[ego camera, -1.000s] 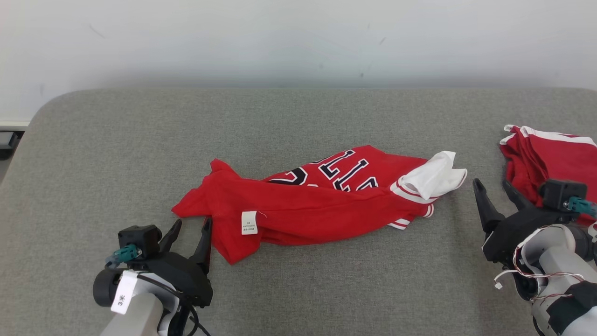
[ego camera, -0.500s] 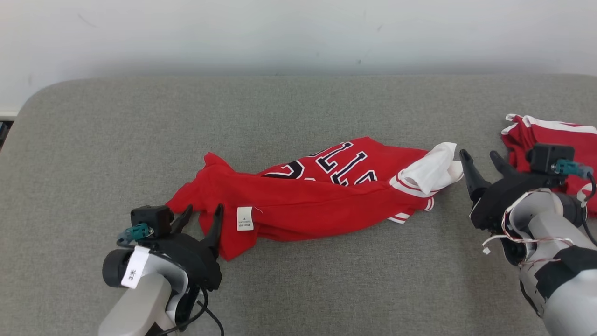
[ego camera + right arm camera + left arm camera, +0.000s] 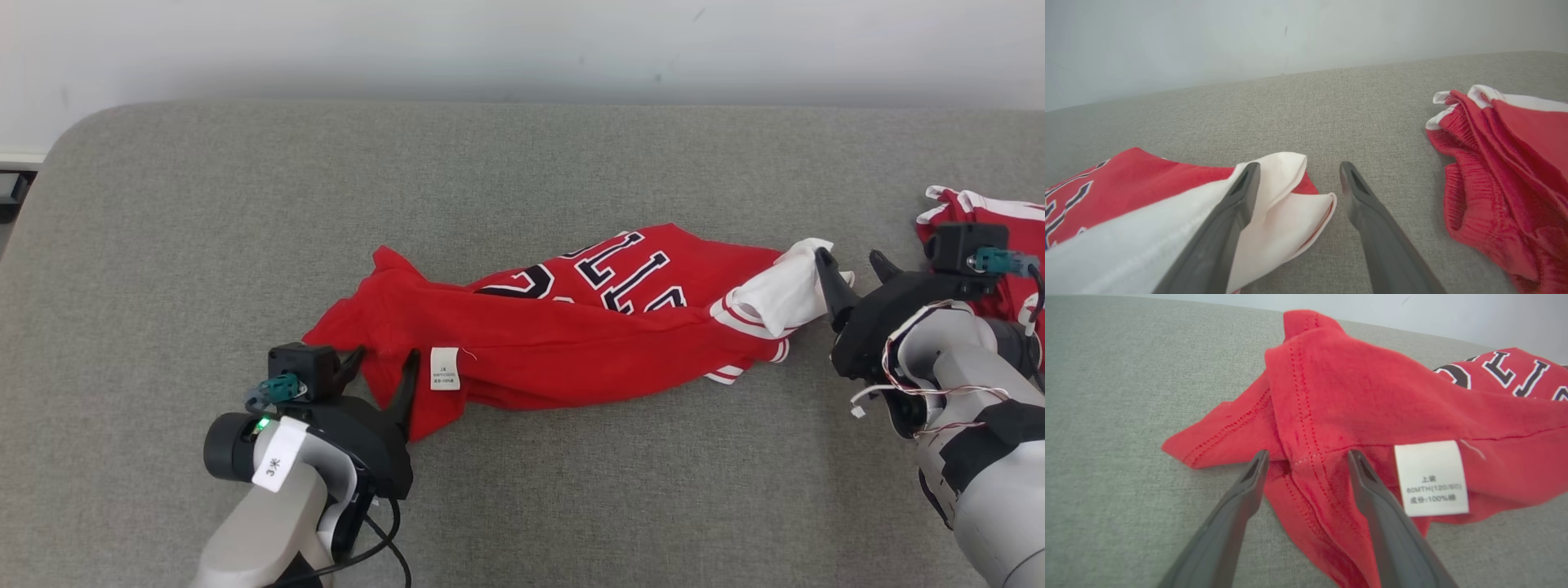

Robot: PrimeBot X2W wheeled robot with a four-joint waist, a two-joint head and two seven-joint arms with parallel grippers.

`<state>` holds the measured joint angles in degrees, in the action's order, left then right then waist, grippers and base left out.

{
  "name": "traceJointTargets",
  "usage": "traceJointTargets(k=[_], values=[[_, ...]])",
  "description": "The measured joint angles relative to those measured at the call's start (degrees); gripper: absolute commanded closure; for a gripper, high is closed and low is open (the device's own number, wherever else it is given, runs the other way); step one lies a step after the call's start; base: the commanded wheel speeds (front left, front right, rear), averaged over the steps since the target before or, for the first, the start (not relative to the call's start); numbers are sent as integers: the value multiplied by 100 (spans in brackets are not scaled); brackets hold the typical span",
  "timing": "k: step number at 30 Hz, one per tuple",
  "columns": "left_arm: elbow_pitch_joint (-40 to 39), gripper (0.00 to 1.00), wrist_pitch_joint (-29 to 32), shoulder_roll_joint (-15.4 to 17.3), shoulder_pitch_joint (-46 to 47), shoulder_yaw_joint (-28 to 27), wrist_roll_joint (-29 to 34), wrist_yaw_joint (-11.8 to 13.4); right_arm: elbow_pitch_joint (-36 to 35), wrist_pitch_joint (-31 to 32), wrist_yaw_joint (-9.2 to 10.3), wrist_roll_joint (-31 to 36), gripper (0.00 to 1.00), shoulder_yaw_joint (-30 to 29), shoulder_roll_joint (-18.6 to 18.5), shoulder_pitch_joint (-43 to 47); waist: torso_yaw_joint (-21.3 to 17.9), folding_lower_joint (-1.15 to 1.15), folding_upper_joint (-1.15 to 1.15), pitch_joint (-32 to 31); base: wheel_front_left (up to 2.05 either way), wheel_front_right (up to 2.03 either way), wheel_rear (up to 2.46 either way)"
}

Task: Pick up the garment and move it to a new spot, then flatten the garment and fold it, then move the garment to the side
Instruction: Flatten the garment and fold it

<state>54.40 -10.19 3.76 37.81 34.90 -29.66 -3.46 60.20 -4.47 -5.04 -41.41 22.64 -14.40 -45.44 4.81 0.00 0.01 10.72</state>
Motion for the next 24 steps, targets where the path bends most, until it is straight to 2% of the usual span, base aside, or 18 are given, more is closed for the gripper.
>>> traceJointTargets(k=[7,17,18,20,21,22,23,24], values=[[0,0,-51,-20,0,119,56,91,263,71,0,29,0,82,45,-27,63,0,0,8,0,0,0],[36,0,-49,-89,35,127,10,34,550,196,0,45,0,102,136,-328,101,0,0,116,0,0,0],[42,5,-42,-101,36,130,-3,25,571,194,0,45,0,100,163,-364,107,0,0,123,0,0,0],[57,42,-41,-121,42,127,-36,-12,632,198,0,30,0,88,221,-433,119,0,0,136,0,0,0],[69,62,-35,-130,49,130,-58,-16,643,198,0,18,5,76,245,-449,125,0,0,142,0,0,0],[82,73,-12,-137,64,133,-62,-26,659,200,0,16,51,71,266,-453,130,0,0,146,0,0,0],[98,100,8,-141,87,133,-69,-66,686,202,0,16,77,73,288,-453,134,0,0,151,0,0,0],[120,100,9,-144,122,133,-92,-67,708,200,0,15,100,70,311,-453,138,0,0,155,0,0,0]])
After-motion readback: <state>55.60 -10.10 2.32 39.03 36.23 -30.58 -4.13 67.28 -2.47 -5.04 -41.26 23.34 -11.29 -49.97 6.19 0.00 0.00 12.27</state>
